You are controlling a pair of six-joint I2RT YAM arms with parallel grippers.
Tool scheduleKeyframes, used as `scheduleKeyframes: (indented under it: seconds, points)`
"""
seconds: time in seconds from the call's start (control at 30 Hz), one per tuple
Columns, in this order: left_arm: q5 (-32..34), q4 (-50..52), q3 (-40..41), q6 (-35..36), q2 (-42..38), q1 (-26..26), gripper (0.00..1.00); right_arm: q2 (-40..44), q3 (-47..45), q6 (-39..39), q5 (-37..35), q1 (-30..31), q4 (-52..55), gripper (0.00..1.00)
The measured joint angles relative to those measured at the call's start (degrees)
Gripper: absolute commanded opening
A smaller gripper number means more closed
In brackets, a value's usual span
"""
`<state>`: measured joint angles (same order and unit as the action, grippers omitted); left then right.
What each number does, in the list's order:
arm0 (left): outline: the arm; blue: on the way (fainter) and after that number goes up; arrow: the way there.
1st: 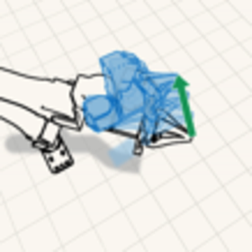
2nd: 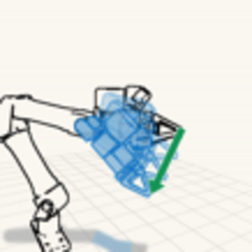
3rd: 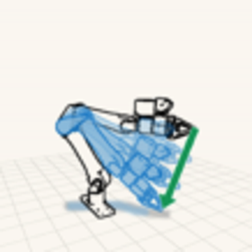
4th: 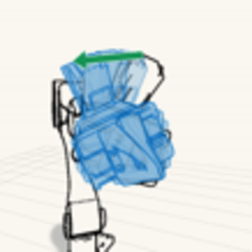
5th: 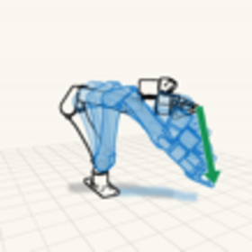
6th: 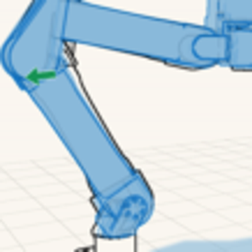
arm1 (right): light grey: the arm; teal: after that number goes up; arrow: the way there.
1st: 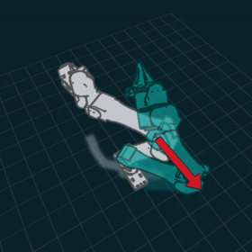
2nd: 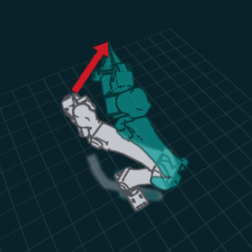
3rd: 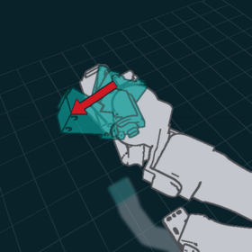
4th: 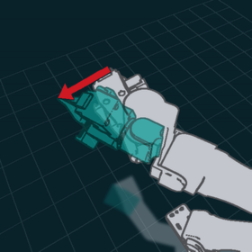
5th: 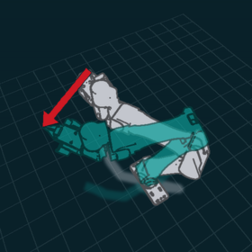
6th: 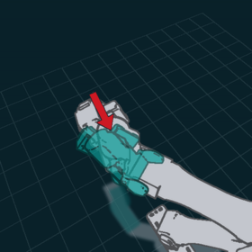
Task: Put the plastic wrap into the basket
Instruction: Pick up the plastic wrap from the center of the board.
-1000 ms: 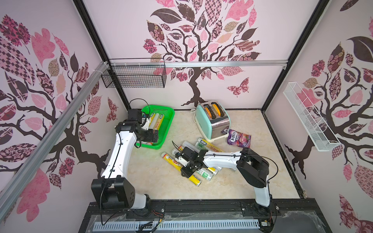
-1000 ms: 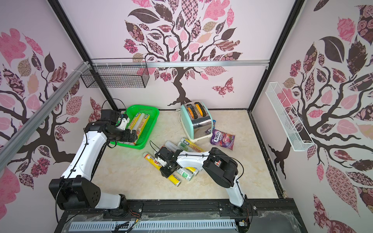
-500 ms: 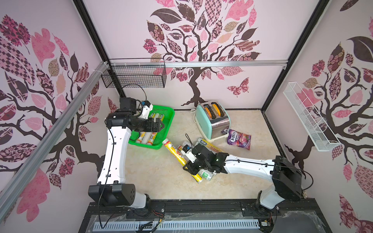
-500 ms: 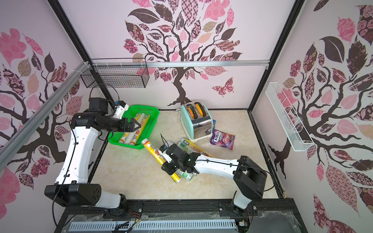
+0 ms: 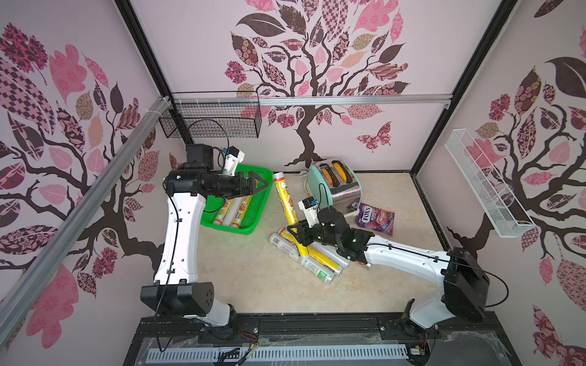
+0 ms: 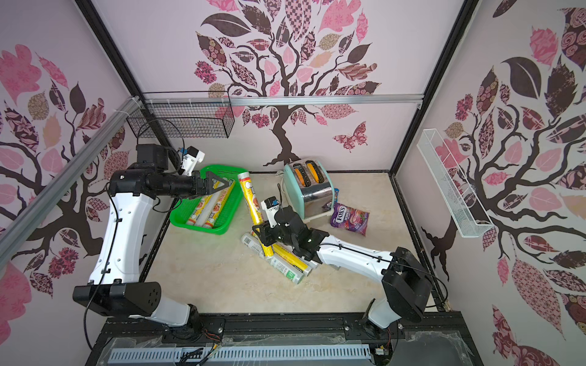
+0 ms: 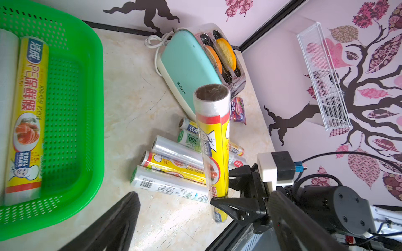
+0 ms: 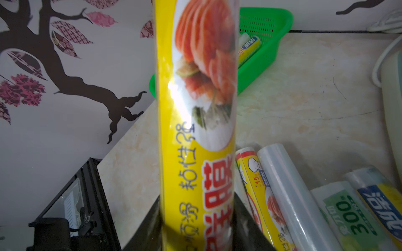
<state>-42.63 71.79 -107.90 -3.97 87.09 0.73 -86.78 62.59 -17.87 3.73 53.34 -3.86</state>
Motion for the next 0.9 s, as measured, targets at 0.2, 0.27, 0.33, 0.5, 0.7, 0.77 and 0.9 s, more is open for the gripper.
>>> scheduleKeyframes:
  seconds: [0.2,0.27,0.33,0.5,0.7,0.77,0.9]
  points:
    - [-0.6,-1.6,-0.1,-1.2,1.7,-6.1,0.95,0.0,4.7,-2.4,0.7,0.0,-4.9,0.35]
    - [-0.9,-2.4,-0.1,-1.8,1.8,-6.6,0.94,0.0,5.3,-3.8,1.0,0.0,-6.9,0.34]
    - [-1.9,-3.7,0.0,-2.3,1.8,-6.6,0.92,-0.1,5.3,-5.5,1.3,0.0,-8.5,0.34]
    - [-4.9,-7.9,2.1,-3.8,1.7,-6.7,0.89,-2.8,6.4,-9.3,2.1,-0.2,-11.8,0.34]
    - [-5.8,-12.5,6.1,-5.6,1.7,-7.6,0.81,-6.8,9.6,-13.3,3.1,-0.3,-14.0,0.34]
    - [-5.9,-13.7,7.0,-6.3,1.7,-7.8,0.76,-7.7,10.8,-14.3,3.5,-0.3,-14.8,0.34]
    - [-7.0,-15.4,8.2,-6.5,1.7,-7.9,0.69,-8.2,11.2,-16.1,3.7,-0.4,-16.0,0.35]
